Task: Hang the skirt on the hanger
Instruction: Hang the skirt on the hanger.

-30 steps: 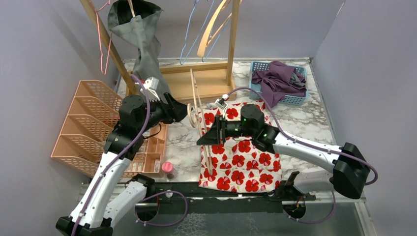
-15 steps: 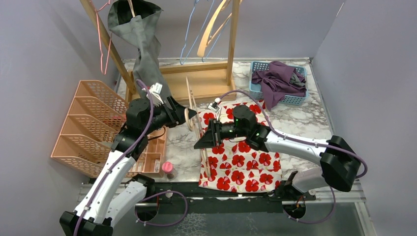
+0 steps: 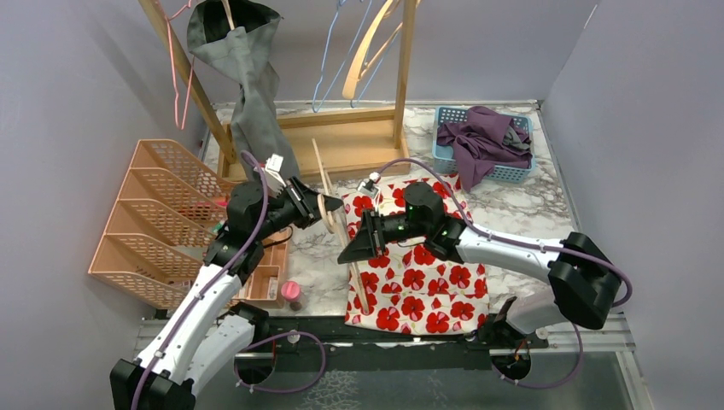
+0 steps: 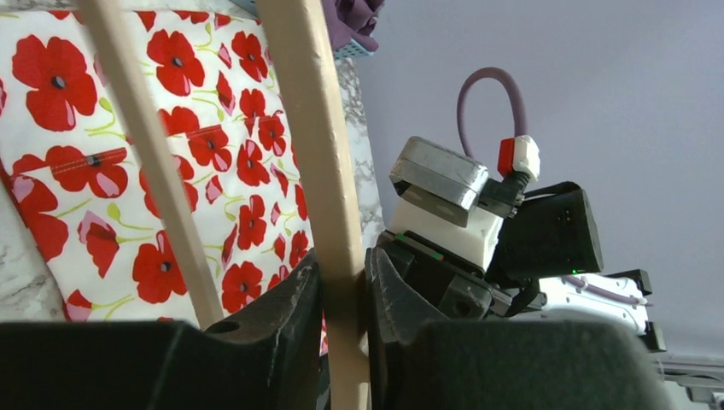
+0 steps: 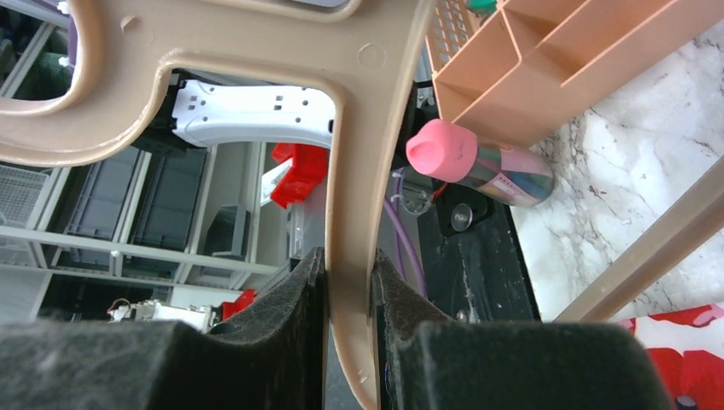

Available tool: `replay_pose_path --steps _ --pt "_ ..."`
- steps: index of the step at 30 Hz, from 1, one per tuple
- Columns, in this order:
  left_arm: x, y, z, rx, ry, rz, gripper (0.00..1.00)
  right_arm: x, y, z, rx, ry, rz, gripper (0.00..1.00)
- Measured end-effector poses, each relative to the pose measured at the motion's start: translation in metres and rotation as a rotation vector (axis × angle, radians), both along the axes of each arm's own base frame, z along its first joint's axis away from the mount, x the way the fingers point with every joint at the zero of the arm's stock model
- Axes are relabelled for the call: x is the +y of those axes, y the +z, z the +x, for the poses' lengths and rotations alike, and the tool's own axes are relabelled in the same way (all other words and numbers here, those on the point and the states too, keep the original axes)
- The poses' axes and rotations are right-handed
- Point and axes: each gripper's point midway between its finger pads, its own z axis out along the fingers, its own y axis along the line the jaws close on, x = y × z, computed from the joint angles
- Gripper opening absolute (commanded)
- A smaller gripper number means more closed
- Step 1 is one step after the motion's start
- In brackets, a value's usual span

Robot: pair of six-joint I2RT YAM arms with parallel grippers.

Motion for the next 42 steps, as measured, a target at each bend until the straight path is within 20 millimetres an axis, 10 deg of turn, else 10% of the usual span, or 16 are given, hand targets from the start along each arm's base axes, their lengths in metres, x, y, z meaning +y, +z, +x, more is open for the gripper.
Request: replay_pose_path --steps 2,11,23,32,42 --pt "-0.002 0.000 -0.001 0.024 0.004 -0.042 0.00 0.000 -0.004 0.000 0.005 0.001 -0.009 0.32" --pt "-0.001 -0.008 -0.001 0.085 0.027 -0.075 0.00 -0.005 -0.008 0.008 -0.063 -0.059 -0.046 0.67" --pt "0.018 -0.047 0.017 0.196 0.163 0.104 0.00 -0.038 0.034 0.051 -0.358 -0.331 -0.173 0.68" --pt "0.010 -0.101 0.017 0.300 0.177 0.314 0.00 -0.045 0.024 0.059 -0.365 -0.408 -0.286 0.68" --pt "0.002 -0.117 0.026 0.308 0.210 0.431 0.00 -0.039 0.010 0.075 -0.338 -0.545 -0.397 0.60"
